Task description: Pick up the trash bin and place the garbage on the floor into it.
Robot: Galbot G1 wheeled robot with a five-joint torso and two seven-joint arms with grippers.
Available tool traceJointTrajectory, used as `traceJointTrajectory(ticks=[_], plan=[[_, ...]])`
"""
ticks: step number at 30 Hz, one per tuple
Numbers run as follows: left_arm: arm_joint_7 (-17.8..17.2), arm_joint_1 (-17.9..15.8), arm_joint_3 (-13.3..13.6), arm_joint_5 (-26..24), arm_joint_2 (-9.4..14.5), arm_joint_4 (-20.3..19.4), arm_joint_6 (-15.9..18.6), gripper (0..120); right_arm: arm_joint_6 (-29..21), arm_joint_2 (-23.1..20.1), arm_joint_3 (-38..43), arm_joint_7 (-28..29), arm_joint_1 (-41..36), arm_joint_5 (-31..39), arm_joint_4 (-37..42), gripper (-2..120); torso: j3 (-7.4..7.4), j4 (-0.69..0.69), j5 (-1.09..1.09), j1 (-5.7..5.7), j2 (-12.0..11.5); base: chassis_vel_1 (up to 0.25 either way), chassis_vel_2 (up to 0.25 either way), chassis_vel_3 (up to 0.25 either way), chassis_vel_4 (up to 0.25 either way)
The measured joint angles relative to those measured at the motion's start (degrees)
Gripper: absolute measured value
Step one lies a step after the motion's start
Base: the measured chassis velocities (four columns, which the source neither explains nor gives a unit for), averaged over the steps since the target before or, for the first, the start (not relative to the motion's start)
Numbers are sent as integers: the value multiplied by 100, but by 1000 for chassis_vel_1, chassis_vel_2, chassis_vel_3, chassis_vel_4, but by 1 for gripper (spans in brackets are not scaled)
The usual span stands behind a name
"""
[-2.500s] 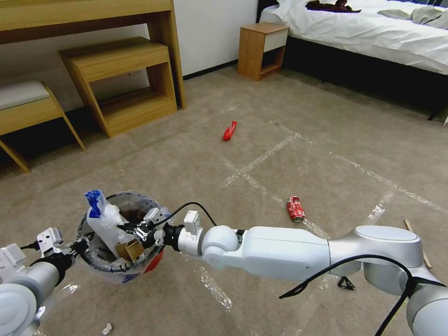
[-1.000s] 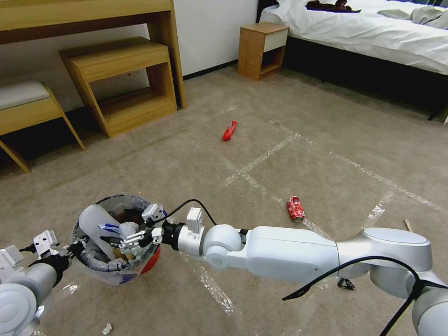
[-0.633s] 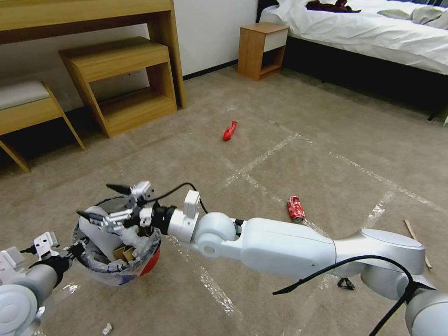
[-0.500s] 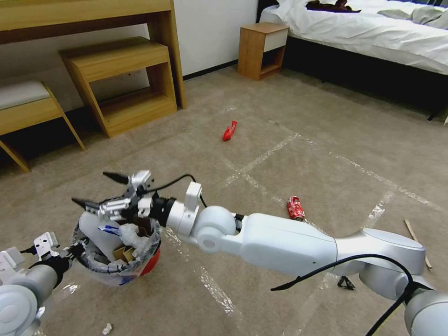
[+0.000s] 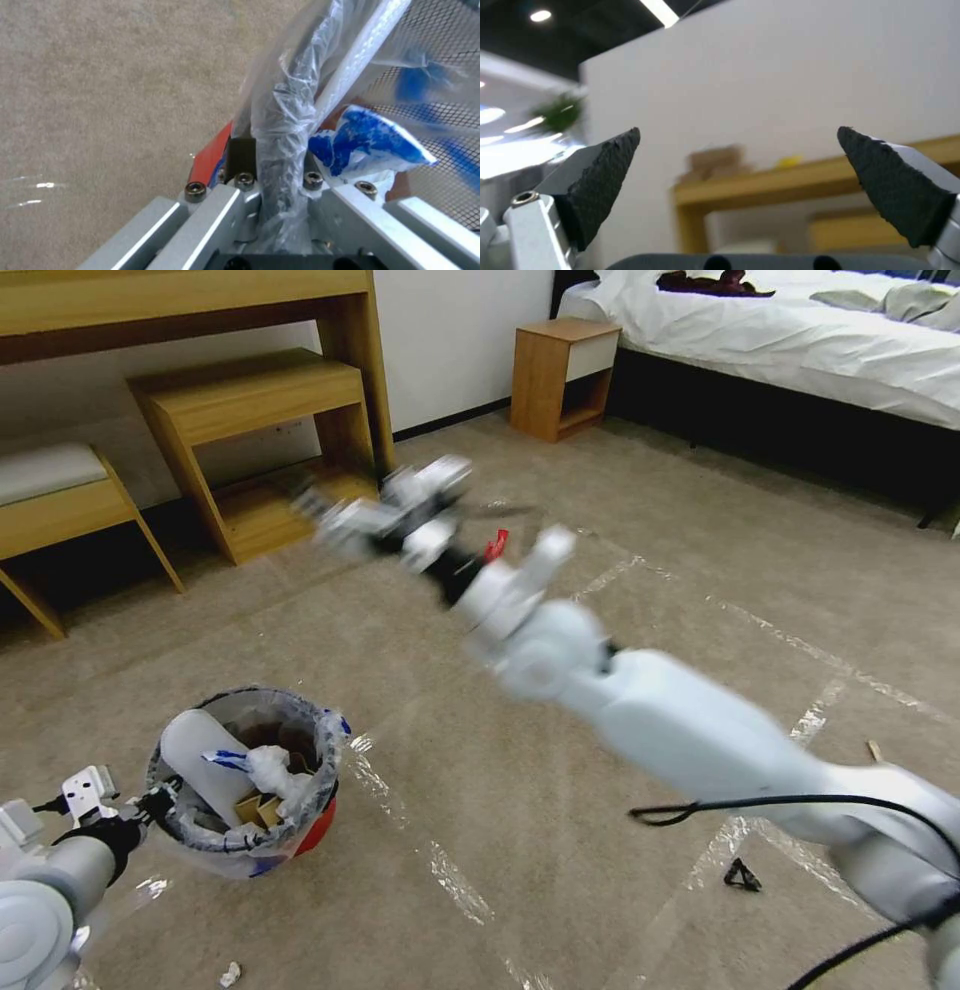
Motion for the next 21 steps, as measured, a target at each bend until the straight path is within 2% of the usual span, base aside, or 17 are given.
traceJointTrajectory(ticks=[1,4,6,7,10,17,21], plan=[[5,-9,-13,13,0,0,-2,1,-18,-176,372,18,-234,2,89,100,0,1,-1,0,0,0,0,0,0],[8,-18,-31,24,0,0,-13,1,-8,-399,779,40,-567,1,189,100,0,0,-1,0,0,0,0,0,0],[15,-20,-58,53,-5,-10,-30,1,37,-686,1453,105,-1134,-60,324,100,0,0,-1,0,0,0,0,0,0],[15,-20,-58,53,-5,-10,-30,1,37,-686,1453,105,-1134,-60,324,100,0,0,-1,0,0,0,0,0,0],[40,0,-89,123,-45,-60,-53,1,75,-869,2293,191,-1755,-265,468,100,0,-2,-2,0,0,0,0,0,0],[109,197,-264,364,-304,-238,-115,1,189,-714,3046,196,-2357,-829,534,100,-1,5,-3,0,0,0,0,0,0],[126,186,-254,439,-382,-262,-131,1,243,-634,3395,194,-2796,-1016,576,100,0,0,-2,0,0,0,0,0,0]])
